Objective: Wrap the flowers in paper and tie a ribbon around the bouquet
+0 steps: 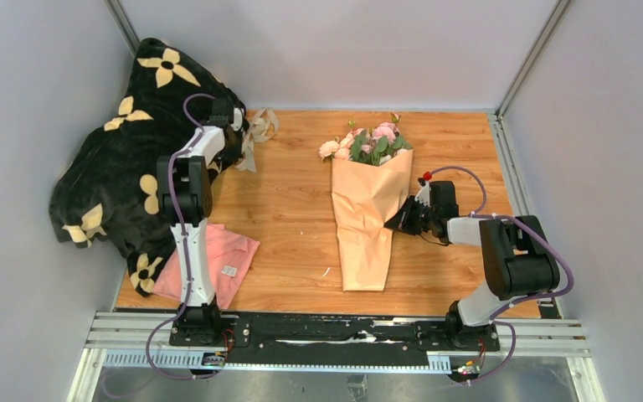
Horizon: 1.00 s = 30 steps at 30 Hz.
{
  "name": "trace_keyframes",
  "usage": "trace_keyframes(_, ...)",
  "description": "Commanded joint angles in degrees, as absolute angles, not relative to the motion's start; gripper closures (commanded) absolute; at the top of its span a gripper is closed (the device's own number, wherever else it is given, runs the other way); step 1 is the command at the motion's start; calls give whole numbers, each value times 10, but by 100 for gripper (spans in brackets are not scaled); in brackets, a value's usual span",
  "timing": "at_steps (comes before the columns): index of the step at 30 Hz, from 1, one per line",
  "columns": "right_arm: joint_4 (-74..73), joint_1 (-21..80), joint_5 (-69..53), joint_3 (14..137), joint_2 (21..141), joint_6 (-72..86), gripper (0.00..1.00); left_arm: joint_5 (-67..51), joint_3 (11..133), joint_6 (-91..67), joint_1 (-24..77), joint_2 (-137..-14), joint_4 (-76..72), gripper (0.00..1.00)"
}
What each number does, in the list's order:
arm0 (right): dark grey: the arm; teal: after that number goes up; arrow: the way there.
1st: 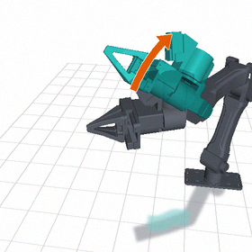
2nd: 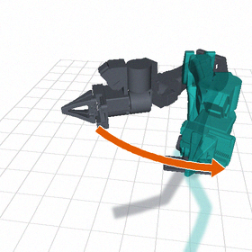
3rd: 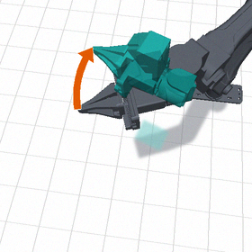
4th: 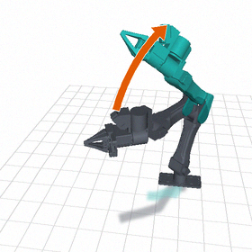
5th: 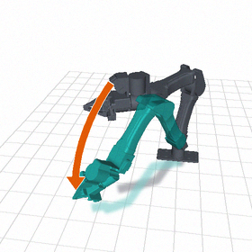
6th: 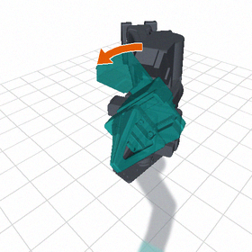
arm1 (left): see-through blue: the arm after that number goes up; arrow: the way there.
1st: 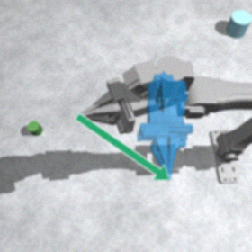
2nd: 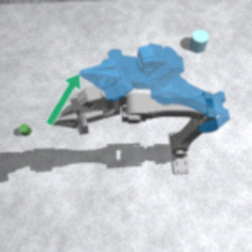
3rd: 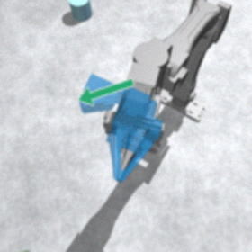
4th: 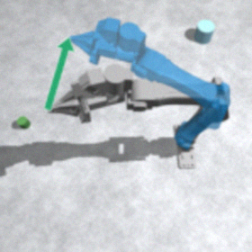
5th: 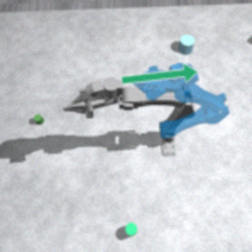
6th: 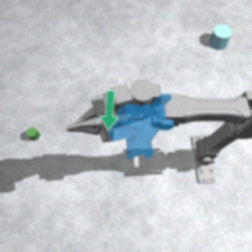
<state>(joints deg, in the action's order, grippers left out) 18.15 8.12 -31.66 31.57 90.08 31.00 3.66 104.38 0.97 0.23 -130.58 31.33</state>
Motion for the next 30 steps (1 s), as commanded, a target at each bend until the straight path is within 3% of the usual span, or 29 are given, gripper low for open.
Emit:
trace_keyframes(1, 121, 90, -284, 313, 897, 285, 100, 11, 1021, 21, 2, -1286, 347, 100)
trace_keyframes(9, 118, 89, -281, 312, 900, 280, 100, -262, 846, 92, 2, -1028, 433, 100)
trace_keyframes(12, 116, 89, -284, 317, 910, 278, 100, -299, 887, 141, 2, -890, 517, 100)
trace_keyframes(17, 131, 89, -286, 312, 915, 286, 100, -297, 1070, 204, 22, -711, 574, 100)
trace_keyframes(21, 131, 90, -284, 313, 916, 286, 100, -333, 1261, 201, 25, -706, 668, 100)
trace_keyframes(30, 109, 90, -274, 327, 923, 276, 100, -369, 1117, 213, 53, -694, 669, 100)
